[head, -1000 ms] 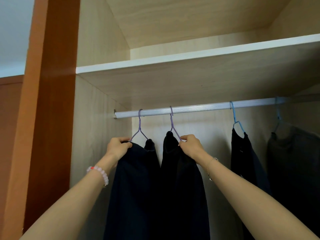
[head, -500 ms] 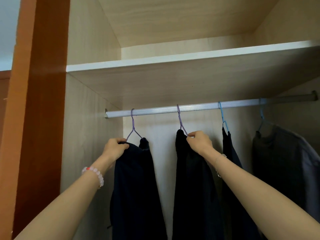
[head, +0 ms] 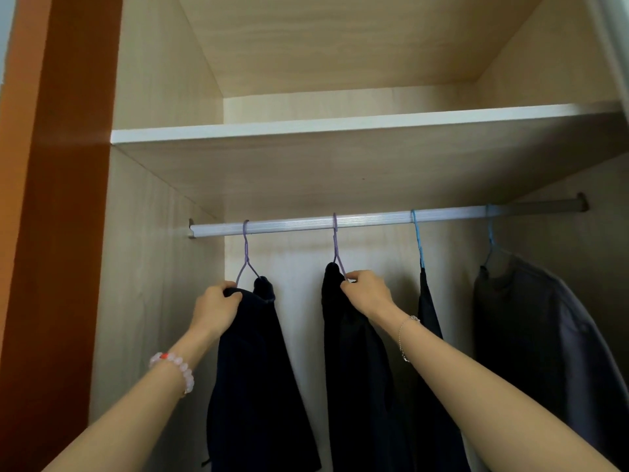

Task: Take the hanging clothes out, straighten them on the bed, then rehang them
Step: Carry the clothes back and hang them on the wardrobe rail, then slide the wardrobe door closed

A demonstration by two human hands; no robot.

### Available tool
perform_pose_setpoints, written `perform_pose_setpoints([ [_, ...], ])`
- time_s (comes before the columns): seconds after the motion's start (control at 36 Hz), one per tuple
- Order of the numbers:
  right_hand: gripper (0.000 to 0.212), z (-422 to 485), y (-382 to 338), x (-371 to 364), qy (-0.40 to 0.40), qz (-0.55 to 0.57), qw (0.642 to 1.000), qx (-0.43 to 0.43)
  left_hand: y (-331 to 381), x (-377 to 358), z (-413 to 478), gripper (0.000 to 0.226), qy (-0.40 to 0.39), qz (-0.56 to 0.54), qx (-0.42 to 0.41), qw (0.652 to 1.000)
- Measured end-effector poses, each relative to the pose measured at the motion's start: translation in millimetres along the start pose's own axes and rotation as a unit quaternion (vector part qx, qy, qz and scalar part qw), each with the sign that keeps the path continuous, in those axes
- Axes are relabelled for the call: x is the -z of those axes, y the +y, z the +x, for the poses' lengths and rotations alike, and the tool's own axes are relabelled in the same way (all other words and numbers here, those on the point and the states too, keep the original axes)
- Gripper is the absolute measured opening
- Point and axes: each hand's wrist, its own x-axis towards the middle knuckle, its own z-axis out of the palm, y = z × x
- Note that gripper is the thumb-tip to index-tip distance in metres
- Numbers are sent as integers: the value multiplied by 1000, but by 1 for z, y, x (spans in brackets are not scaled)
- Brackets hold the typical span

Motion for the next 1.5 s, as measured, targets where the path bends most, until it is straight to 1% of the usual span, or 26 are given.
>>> perform_pose_setpoints([
  [0.17,32,-7,0,3,2,-3,1000,7,1,-2,-6,35,32,62,-36,997],
  [0.33,24,-16,3,11,13,-59,998,23,6,0,-12,36,44,92,-55,993],
  [0.42,43,-28,8,15,18,-95,995,39,1,-1,-17,40,45,84,-61,994],
  [0.56,63,-44,26,8,-19,-125,989,73,-9,-3,-30,46,45,74,-75,993],
  [0.61,67,-53,34,5,-30,-99,991,88,-13,-2,-39,48,54,81,-92,991],
  [0.69,66,-73,46,5,-60,11,995,85,-13,5,-58,47,102,77,-119,985],
  [0.72,64,-79,49,7,-68,39,994,80,-10,9,-66,46,124,71,-132,981],
  [0.78,55,-99,58,13,-83,55,993,66,-2,10,-91,42,153,54,-153,975],
  [0.83,42,-123,69,20,-102,64,992,47,3,6,-121,37,153,33,-168,973],
  [0.89,30,-152,87,26,-133,82,987,27,4,-6,-157,33,127,-7,-164,978],
  [0.94,27,-183,111,30,-163,84,983,9,0,-22,-193,29,77,-65,-143,985],
  [1.03,28,-227,154,34,-203,42,978,-17,-11,-54,-253,27,-49,-122,-83,988],
  [1.08,28,-253,182,42,-220,8,975,-34,-17,-81,-293,32,-131,-142,-39,980],
  [1.14,30,-274,207,57,-213,-30,975,-51,-20,-112,-331,39,-200,-135,-14,970],
  [1.22,30,-292,235,91,-147,-53,987,-47,-14,-157,-378,37,-284,-135,1,949],
  [1.33,31,-296,266,156,0,-102,995,-7,21,-217,-419,32,-366,-150,-3,918],
  [1.42,36,-298,283,194,98,-153,981,64,58,-258,-436,37,-391,-169,-27,905],
  [1.5,41,-299,294,214,160,-208,949,173,98,-291,-446,44,-404,-179,-42,896],
])
